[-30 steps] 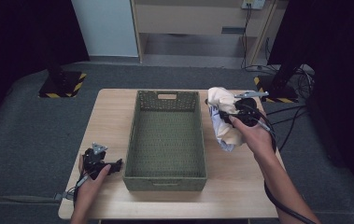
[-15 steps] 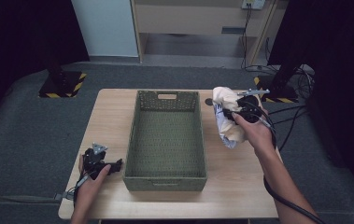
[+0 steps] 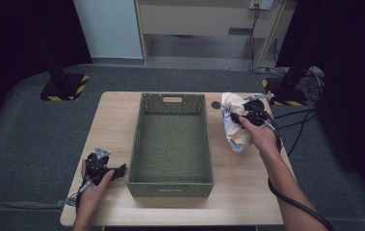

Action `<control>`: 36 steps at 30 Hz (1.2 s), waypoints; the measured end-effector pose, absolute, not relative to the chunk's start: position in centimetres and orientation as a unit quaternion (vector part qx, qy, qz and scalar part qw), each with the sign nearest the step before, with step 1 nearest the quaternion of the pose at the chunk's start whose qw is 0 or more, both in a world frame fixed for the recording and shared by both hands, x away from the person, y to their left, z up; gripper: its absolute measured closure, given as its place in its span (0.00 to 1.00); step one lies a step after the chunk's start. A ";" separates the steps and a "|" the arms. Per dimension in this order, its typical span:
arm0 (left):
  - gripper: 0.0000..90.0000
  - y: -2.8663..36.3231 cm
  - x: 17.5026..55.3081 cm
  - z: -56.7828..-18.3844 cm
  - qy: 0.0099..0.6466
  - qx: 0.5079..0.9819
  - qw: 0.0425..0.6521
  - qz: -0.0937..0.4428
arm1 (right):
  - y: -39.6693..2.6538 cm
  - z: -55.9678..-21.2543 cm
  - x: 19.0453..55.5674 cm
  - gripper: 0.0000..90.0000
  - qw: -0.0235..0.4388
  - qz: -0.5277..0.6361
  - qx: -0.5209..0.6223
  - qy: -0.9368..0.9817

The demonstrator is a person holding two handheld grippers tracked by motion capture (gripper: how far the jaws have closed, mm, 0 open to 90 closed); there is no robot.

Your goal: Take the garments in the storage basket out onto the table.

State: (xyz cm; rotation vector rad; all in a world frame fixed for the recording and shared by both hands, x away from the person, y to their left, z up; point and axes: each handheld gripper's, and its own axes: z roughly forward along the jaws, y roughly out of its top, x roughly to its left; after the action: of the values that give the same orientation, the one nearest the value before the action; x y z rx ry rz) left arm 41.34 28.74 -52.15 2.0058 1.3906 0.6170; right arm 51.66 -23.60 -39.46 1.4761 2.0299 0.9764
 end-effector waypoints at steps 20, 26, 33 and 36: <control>0.00 28.7 41.3 -52.2 0.526 0.758 0.307 0.233 | -24.3 -43.2 53.8 0.53 0.199 0.337 0.564 0.727; 0.00 28.7 41.3 -52.2 0.526 0.758 0.307 0.233 | -24.0 -44.3 54.3 0.53 0.192 0.330 0.568 0.730; 0.00 28.7 41.3 -52.1 0.526 0.758 0.307 0.233 | -24.0 -45.3 54.8 0.53 0.188 0.322 0.572 0.730; 0.00 28.7 41.3 -52.2 0.526 0.758 0.307 0.233 | -24.1 -45.9 55.0 0.52 0.187 0.318 0.575 0.730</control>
State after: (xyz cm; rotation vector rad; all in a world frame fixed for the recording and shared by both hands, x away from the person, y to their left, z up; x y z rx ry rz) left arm 41.34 28.74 -52.15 2.0057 1.3905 0.6171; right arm 54.97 -24.11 -45.93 1.6195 2.0550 0.8955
